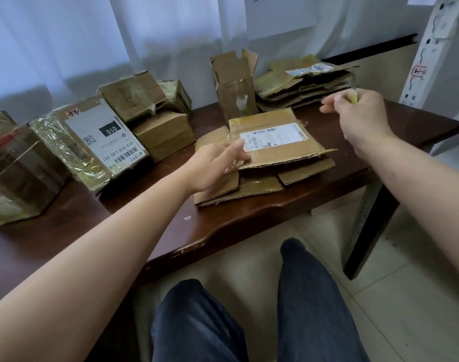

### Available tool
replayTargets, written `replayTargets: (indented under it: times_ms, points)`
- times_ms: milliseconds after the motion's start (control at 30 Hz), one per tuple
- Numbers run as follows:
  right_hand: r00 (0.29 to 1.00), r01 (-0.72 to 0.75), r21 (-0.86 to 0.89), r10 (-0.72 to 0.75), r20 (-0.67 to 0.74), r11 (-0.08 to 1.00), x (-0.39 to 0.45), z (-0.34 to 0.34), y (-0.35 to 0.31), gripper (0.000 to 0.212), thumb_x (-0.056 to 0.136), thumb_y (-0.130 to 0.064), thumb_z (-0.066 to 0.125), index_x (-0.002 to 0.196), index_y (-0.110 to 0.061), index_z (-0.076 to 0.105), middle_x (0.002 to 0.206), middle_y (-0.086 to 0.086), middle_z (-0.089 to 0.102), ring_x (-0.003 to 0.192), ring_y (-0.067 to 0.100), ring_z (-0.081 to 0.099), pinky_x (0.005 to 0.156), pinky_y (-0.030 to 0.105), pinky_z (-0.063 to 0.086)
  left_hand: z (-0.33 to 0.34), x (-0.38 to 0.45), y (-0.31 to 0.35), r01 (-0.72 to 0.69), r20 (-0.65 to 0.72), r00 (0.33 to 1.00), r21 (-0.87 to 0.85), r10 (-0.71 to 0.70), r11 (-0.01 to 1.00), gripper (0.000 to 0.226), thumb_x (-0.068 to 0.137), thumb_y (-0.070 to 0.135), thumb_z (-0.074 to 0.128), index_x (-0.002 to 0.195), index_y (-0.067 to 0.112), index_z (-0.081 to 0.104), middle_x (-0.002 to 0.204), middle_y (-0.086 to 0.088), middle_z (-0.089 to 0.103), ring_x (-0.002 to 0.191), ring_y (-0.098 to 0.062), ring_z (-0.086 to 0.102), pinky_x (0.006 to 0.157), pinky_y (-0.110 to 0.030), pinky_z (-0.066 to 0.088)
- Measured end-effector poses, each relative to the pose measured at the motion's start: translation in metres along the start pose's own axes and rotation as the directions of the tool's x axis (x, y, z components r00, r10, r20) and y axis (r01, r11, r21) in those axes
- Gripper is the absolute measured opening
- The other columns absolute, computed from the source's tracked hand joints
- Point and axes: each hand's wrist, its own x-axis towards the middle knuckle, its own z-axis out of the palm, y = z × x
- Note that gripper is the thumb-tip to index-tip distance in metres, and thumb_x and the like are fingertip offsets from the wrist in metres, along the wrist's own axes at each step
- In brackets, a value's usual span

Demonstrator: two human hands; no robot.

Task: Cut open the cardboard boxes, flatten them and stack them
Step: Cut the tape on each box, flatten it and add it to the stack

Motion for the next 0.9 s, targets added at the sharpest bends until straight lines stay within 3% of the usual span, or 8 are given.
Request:
replayTargets:
  times_ms: [67,133,200,300,400,467,600,900]
  points:
    - [0.993,0.056,-0.096,-0.046,0.106,0.994,0.013,0.004,-0.017,0.031,0.1,-0.026,0.038,0.096,-0.022,0.068,0.098,-0.004,0.071,0.059,0.0,0.053,0.057,0.024,0.042,-0.01,0.009,0.002,-0.022,-0.144,0.989,-0.002,0.022,1.0,0.048,0.102,0.046,0.035,0.108,0.018,0.073,0.107,0.009,0.063,0.106,-0.009,0.056,0.094,-0.026,0.041]
    - [0.961,0.146,-0.197,-0.092,0.261,0.969,0.022,0.008,-0.037,0.033,0.102,-0.026,0.036,0.107,-0.016,0.067,0.112,0.002,0.068,0.081,0.01,0.06,0.075,0.029,0.048,-0.02,0.02,0.004,-0.017,-0.234,0.972,0.001,0.017,1.0,0.033,0.1,0.038,0.046,0.108,0.018,0.071,0.105,0.005,0.06,0.101,-0.01,0.056,0.087,-0.024,0.042]
    - [0.905,0.277,-0.316,-0.135,0.404,0.908,0.027,0.014,-0.058,0.036,0.103,-0.023,0.036,0.116,-0.005,0.064,0.125,0.009,0.061,0.112,0.023,0.055,0.094,0.032,0.04,-0.025,0.031,0.004,0.005,-0.265,0.964,0.024,0.001,1.0,0.029,0.098,0.036,0.05,0.119,0.021,0.063,0.119,0.001,0.056,0.11,-0.013,0.053,0.093,-0.023,0.042]
    - [0.814,0.395,-0.394,-0.118,0.568,0.83,0.031,0.031,-0.078,0.038,0.103,-0.02,0.038,0.123,0.009,0.053,0.132,0.025,0.052,0.127,0.037,0.041,0.103,0.042,0.031,-0.023,0.044,-0.001,0.12,-0.203,0.974,0.109,-0.096,0.987,0.057,0.098,0.045,0.045,0.147,0.018,0.036,0.153,-0.006,0.033,0.141,-0.021,0.031,0.115,-0.037,0.025]
    - [0.737,0.39,-0.385,-0.033,0.675,0.837,0.027,0.055,-0.075,0.041,0.103,-0.025,0.038,0.139,-0.007,0.047,0.145,0.013,0.044,0.136,0.028,0.036,0.11,0.038,0.028,-0.004,0.052,-0.004,0.206,-0.078,0.978,0.302,-0.191,0.931,0.072,0.096,0.058,0.037,0.154,0.023,0.015,0.162,-0.003,0.011,0.149,-0.023,0.006,0.116,-0.058,0.001]
    - [0.705,0.373,-0.42,0.041,0.708,0.828,0.024,0.069,-0.055,0.043,0.104,-0.027,0.036,0.145,-0.016,0.039,0.151,0.007,0.038,0.138,0.025,0.033,0.113,0.038,0.024,0.009,0.055,-0.004,0.212,-0.031,0.976,0.339,-0.214,0.917,0.072,0.097,0.058,0.033,0.155,0.022,0.01,0.163,-0.002,0.003,0.149,-0.02,-0.002,0.115,-0.059,-0.003]
    - [0.707,0.451,-0.597,0.143,0.693,0.664,0.018,0.079,-0.004,0.047,0.104,-0.029,0.029,0.151,-0.032,0.022,0.161,0.0,0.006,0.148,0.025,0.001,0.118,0.05,0.004,0.02,0.059,-0.015,0.245,-0.006,0.964,0.418,-0.267,0.875,0.077,0.094,0.065,0.027,0.155,0.025,0.0,0.163,-0.002,-0.005,0.149,-0.024,-0.007,0.114,-0.061,-0.003]
    - [0.751,0.553,-0.642,0.016,0.66,0.531,0.012,0.091,0.029,0.053,0.099,-0.023,0.033,0.15,-0.032,0.023,0.161,0.005,0.012,0.148,0.027,0.007,0.117,0.054,0.009,0.039,0.058,-0.032,0.218,0.006,0.963,0.566,-0.268,0.795,0.086,0.086,0.078,0.018,0.154,0.03,0.0,0.163,-0.001,-0.001,0.149,-0.029,-0.002,0.112,-0.066,0.009]
